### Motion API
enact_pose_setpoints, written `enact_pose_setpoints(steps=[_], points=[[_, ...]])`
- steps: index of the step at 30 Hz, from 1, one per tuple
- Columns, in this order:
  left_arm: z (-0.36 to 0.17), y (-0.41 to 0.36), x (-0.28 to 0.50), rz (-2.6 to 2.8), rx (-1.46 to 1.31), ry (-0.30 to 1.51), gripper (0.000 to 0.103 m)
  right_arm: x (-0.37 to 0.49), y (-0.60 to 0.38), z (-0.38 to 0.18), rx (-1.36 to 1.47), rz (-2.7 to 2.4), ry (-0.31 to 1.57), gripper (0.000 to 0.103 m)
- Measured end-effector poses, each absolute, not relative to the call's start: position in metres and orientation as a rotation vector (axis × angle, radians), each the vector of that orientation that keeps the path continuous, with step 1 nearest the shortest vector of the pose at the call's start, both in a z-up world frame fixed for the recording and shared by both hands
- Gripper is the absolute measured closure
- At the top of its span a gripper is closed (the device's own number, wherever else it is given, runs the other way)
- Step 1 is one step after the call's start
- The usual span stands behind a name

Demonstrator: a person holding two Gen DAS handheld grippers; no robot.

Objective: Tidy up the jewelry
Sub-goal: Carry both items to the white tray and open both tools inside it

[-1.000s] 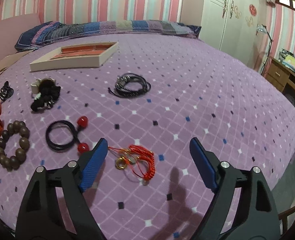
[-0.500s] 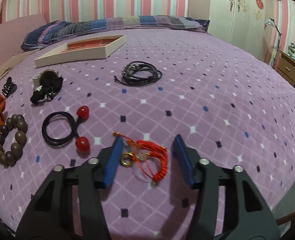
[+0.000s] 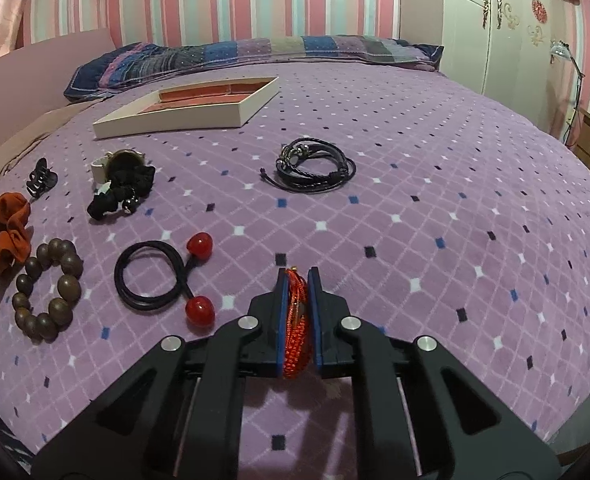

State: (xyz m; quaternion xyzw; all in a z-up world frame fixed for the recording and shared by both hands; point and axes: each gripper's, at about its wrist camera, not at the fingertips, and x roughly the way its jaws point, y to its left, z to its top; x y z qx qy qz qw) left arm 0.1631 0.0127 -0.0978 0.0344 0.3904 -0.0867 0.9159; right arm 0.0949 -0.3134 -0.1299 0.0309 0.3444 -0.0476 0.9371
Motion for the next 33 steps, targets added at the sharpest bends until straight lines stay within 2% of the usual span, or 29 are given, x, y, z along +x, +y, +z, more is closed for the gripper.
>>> enact_pose_setpoints(steps=[18, 26, 33], points=[[-0.067, 0.015, 0.185, -0.171, 0.070, 0.763, 0.084, 0.127, -0.309, -0.089, 0.060, -0.051, 0.638, 0.093], [-0.041, -0.005, 0.214, -0.159, 0.111, 0.699, 0.084, 0.171, -0.308, -0.065, 0.054, -0.037, 0.603, 0.093], [-0.018, -0.023, 0.270, -0.164, 0.076, 0.698, 0.084, 0.233, -0.302, -0.039, 0.049, -0.014, 0.590, 0.093]])
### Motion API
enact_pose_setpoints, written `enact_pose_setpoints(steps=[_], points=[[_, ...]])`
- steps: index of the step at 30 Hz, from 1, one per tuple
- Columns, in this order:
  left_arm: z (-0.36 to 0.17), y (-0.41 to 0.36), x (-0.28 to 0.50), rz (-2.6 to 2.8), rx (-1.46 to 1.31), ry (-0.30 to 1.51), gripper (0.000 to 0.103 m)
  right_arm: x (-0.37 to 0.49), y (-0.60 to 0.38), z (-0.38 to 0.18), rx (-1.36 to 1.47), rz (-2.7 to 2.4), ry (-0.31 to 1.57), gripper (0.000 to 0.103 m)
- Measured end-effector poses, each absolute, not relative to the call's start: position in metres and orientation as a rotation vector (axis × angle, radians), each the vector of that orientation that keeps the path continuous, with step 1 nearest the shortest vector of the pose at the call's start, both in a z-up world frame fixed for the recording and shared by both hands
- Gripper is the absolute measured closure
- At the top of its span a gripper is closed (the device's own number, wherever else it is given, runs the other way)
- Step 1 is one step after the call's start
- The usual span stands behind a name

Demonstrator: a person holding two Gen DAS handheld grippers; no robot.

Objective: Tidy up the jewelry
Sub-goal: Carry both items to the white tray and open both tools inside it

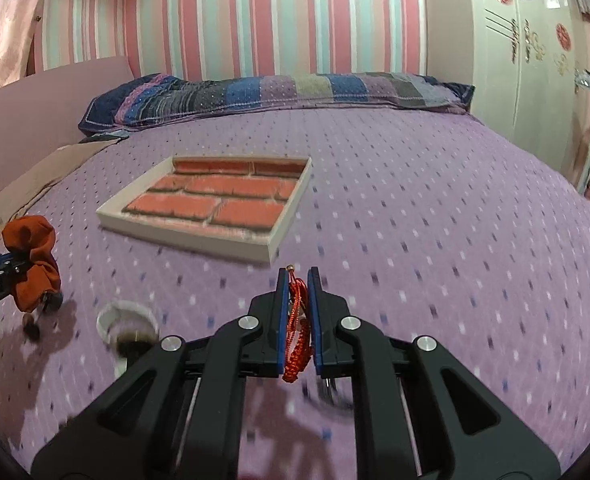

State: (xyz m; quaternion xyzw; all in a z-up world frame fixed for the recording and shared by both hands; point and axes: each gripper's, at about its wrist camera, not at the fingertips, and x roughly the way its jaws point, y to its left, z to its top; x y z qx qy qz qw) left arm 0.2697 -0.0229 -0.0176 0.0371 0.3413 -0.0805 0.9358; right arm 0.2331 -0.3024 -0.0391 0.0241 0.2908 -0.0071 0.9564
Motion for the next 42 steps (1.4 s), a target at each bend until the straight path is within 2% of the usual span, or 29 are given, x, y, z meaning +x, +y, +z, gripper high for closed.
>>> enact_pose_setpoints(steps=[9, 16, 23, 34, 41, 42], points=[[-0.008, -0.058, 0.362, -0.181, 0.027, 0.785, 0.084, 0.340, -0.286, -0.024, 0.006, 0.025, 0.625, 0.093], [-0.014, -0.087, 0.447, -0.126, 0.105, 0.801, 0.084, 0.435, -0.284, -0.034, 0.086, 0.040, 0.731, 0.093], [-0.036, -0.084, 0.526, -0.084, 0.110, 0.863, 0.084, 0.521, -0.282, -0.055, 0.179, 0.024, 0.836, 0.093], [-0.067, -0.080, 0.604, -0.091, 0.114, 0.969, 0.084, 0.588, -0.282, -0.089, 0.143, -0.040, 0.949, 0.093], [-0.082, -0.083, 0.617, -0.077, 0.141, 1.005, 0.083, 0.599, -0.282, -0.103, 0.121, -0.046, 0.990, 0.092], [-0.084, -0.082, 0.618, -0.070, 0.138, 1.010, 0.080, 0.599, -0.281, -0.102, 0.112, -0.048, 0.988, 0.092]])
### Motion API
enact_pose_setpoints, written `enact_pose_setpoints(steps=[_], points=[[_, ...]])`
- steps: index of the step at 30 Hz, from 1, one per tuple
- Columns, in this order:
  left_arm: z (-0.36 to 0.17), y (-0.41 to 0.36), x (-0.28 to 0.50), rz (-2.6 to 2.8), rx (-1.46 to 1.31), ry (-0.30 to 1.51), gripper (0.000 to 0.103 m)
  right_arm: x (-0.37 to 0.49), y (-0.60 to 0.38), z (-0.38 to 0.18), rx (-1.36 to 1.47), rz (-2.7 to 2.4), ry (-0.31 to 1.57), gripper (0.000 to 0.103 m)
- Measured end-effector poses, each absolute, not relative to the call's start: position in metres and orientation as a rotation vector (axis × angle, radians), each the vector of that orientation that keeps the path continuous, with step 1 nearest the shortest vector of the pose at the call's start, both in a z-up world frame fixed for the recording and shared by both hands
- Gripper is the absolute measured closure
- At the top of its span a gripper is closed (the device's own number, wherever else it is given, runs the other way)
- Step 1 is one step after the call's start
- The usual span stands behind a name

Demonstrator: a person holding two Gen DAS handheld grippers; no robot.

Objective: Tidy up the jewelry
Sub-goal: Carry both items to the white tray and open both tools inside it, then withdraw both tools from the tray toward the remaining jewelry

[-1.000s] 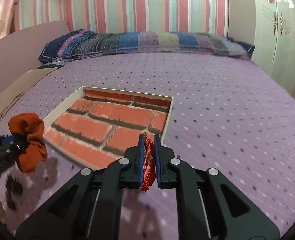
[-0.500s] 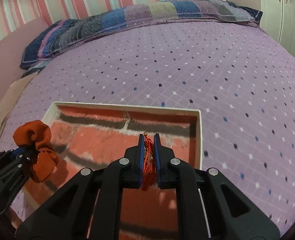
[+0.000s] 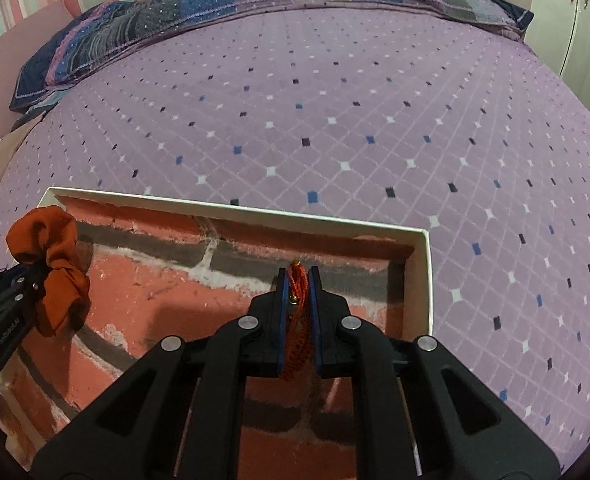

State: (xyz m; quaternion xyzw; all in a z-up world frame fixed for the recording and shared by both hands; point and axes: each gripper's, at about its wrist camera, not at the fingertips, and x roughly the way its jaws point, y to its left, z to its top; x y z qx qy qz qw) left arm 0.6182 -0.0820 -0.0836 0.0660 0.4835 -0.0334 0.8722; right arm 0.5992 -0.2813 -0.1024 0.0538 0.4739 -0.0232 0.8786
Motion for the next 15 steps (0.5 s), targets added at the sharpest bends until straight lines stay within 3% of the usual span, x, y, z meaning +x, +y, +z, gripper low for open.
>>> enact_pose_setpoints(steps=[1, 3, 5, 10, 15], points=[[-0.084, -0.082, 0.618, -0.064, 0.135, 1.013, 0.080, 0.599, -0.281, -0.102, 0.107, -0.049, 0.989, 0.091], [-0.082, -0.081, 0.618, -0.057, 0.144, 1.009, 0.078, 0.598, -0.281, -0.101, 0.107, -0.032, 0.992, 0.073], [-0.080, -0.083, 0.615, -0.043, 0.163, 0.998, 0.067, 0.594, -0.280, -0.096, 0.105, -0.016, 0.976, 0.058], [-0.056, -0.076, 0.599, -0.050, 0.121, 0.964, 0.045, 0.575, -0.286, -0.066, 0.128, 0.031, 0.898, 0.041], [-0.012, -0.066, 0.567, -0.067, 0.093, 0.905, 0.038, 0.540, -0.292, -0.027, 0.132, 0.066, 0.829, 0.024]])
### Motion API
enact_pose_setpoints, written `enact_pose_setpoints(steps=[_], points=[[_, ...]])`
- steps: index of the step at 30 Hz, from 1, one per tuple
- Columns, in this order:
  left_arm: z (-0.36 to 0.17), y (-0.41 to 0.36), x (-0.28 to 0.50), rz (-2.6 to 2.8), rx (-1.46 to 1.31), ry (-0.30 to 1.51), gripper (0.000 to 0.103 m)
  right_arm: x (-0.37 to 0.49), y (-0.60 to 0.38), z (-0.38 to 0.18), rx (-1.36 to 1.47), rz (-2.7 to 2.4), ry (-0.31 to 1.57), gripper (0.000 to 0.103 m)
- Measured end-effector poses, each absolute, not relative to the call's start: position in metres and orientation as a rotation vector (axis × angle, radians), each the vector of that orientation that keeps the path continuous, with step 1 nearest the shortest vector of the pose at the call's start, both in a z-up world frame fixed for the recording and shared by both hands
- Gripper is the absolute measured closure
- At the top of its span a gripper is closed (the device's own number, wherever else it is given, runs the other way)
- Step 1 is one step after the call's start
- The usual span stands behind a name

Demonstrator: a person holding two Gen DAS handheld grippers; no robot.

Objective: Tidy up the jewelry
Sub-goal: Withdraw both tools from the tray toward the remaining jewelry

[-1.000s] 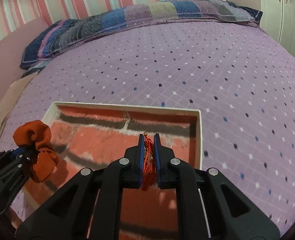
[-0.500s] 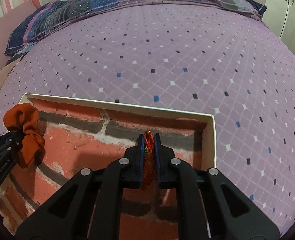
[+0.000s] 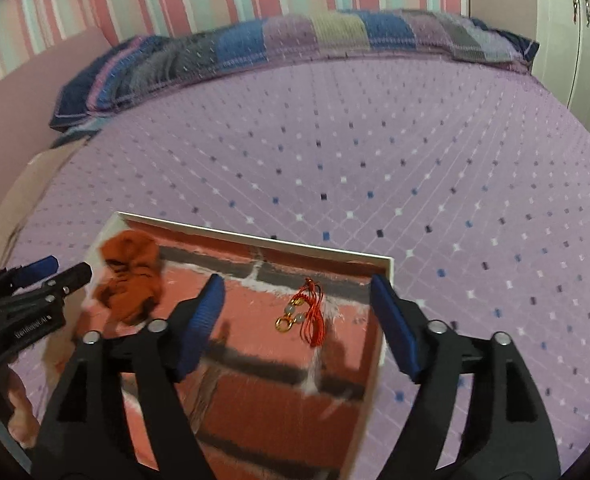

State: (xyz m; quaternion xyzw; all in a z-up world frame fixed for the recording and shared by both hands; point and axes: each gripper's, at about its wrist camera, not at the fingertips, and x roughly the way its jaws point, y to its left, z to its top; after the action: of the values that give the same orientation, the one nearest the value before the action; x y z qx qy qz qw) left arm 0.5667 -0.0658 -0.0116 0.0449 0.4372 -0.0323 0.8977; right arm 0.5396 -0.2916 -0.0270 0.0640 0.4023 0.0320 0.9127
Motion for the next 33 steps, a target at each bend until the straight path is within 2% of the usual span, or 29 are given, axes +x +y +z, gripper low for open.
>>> enact_pose_setpoints(steps=[2, 4, 13, 33], points=[[0.010, -0.059, 0.547, -0.073, 0.092, 0.870, 0.030, 0.520, -0.294, -0.011, 0.119, 0.068, 0.800, 0.014], [0.033, -0.049, 0.521, -0.067, 0.101, 0.824, 0.025, 0.504, -0.298, 0.003, 0.119, 0.073, 0.778, 0.010], [0.091, -0.007, 0.412, -0.042, 0.089, 0.700, 0.020, 0.412, -0.318, 0.049, 0.086, 0.073, 0.732, 0.006], [0.088, 0.027, 0.234, -0.023, 0.059, 0.596, 0.010, 0.241, -0.307, 0.047, 0.017, 0.011, 0.651, 0.004]])
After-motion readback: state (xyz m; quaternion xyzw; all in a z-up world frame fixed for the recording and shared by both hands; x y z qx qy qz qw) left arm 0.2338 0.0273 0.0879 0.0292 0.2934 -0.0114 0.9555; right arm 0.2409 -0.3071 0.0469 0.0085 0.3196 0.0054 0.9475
